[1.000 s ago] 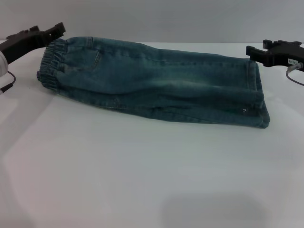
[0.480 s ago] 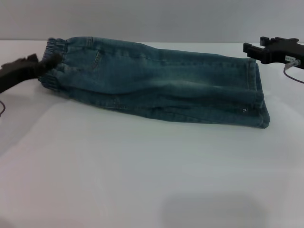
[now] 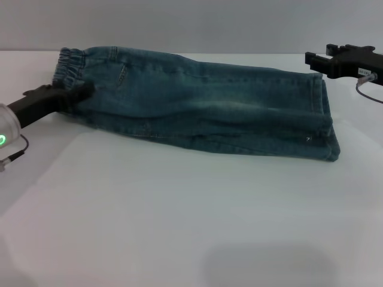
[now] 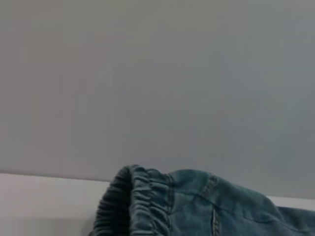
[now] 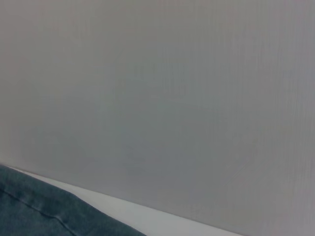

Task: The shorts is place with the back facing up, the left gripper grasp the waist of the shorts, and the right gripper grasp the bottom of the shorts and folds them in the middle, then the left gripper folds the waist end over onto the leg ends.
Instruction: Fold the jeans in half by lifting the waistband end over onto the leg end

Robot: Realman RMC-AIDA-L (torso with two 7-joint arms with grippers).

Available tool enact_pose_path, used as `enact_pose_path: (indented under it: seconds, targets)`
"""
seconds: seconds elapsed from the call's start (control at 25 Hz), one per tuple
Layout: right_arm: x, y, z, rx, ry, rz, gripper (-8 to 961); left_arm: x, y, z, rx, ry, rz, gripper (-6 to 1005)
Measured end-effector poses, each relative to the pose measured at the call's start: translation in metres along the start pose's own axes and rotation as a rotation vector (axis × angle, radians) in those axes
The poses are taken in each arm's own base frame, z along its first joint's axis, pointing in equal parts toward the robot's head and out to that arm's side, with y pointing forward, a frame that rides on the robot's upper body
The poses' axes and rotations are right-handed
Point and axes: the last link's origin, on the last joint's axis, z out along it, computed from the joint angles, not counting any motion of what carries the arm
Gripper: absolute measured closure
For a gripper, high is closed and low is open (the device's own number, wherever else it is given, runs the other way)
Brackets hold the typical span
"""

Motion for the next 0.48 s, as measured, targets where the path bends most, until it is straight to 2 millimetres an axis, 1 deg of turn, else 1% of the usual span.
enact_pose_path:
  seconds: [0.2,0.48]
  targets:
    - [0.000,0.000,0.000,0.001,0.001,0.001,395,-0.002,0.003,0.013,0.035,-0.022,0.050,155]
    - [0.001,-0.003,-0.002,0.007,0.000,0.003,395,-0.001,0.005,0.025,0.064,-0.045,0.082,155]
